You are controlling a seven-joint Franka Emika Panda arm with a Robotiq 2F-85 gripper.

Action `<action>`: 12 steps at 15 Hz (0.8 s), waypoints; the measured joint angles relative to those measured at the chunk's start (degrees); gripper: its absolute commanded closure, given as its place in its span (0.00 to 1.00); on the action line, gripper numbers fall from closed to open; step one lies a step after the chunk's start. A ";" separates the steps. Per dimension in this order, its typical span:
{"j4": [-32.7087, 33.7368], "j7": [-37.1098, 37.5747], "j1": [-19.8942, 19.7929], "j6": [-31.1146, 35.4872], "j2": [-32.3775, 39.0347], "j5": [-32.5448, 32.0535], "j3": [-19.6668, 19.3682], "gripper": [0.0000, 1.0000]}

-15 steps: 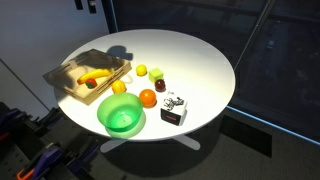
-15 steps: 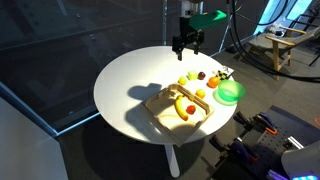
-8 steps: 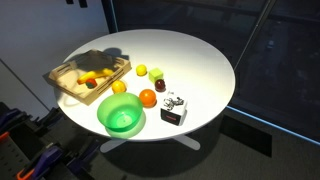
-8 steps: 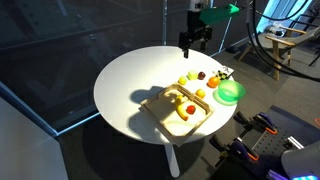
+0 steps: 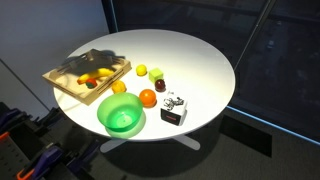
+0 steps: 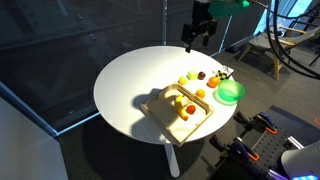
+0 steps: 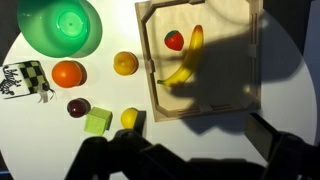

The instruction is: Remove the light green block from the wooden tray and put it on the table

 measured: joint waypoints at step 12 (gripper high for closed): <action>-3.09 0.19 -0.01 0.38 -4.98 0.41 1.44 0.00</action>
